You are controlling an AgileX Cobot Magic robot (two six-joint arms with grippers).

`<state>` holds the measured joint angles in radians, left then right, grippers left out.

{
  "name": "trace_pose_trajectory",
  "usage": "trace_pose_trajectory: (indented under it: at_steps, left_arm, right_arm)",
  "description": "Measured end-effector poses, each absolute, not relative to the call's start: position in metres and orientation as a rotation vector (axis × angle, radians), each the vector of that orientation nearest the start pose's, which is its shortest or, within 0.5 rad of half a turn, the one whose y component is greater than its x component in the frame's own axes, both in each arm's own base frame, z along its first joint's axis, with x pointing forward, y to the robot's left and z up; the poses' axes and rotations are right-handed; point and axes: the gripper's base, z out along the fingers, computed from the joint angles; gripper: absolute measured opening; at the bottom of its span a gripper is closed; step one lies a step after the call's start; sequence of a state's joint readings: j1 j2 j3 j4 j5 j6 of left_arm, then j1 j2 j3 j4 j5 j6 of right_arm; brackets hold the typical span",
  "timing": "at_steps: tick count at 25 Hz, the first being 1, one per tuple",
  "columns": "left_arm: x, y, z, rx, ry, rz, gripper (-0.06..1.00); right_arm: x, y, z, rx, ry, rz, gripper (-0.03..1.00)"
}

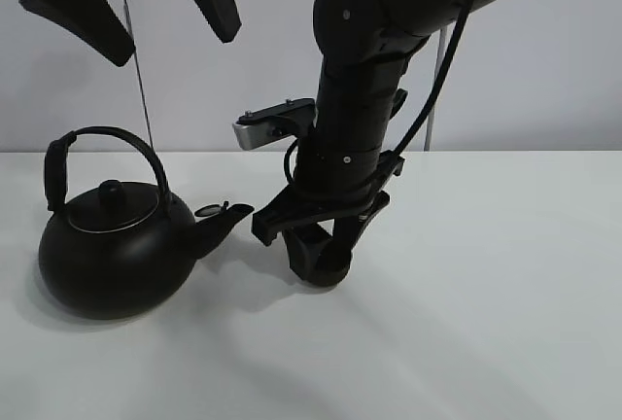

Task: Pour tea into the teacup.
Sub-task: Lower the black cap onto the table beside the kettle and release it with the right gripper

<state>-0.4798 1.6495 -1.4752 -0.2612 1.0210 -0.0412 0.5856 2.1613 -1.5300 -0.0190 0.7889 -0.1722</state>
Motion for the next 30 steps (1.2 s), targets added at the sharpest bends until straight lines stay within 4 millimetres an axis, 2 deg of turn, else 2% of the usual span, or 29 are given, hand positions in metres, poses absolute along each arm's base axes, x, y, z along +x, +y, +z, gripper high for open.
trace_pose_trajectory:
  at_steps: [13,17,22,27,30]
  left_arm:
    - [0.304,-0.181,0.323,0.479,2.676,-0.501,0.66]
    - [0.304,-0.181,0.323,0.479,2.676,-0.501,0.66]
    - [0.304,-0.181,0.323,0.479,2.676,-0.501,0.66]
    - [0.304,-0.181,0.323,0.478,2.675,-0.501,0.66]
    - [0.304,-0.181,0.323,0.478,2.675,-0.501,0.66]
  right_arm:
    - [0.365,0.24,0.137,-1.076,2.699,0.052,0.42]
    - [0.365,0.24,0.137,-1.072,2.701,0.051,0.52]
    - [0.363,0.239,0.138,-1.067,2.724,0.044,0.6]
    - [0.358,0.233,0.162,-1.022,2.74,0.044,0.65]
    - [0.359,0.22,0.185,-0.955,2.753,0.041,0.66]
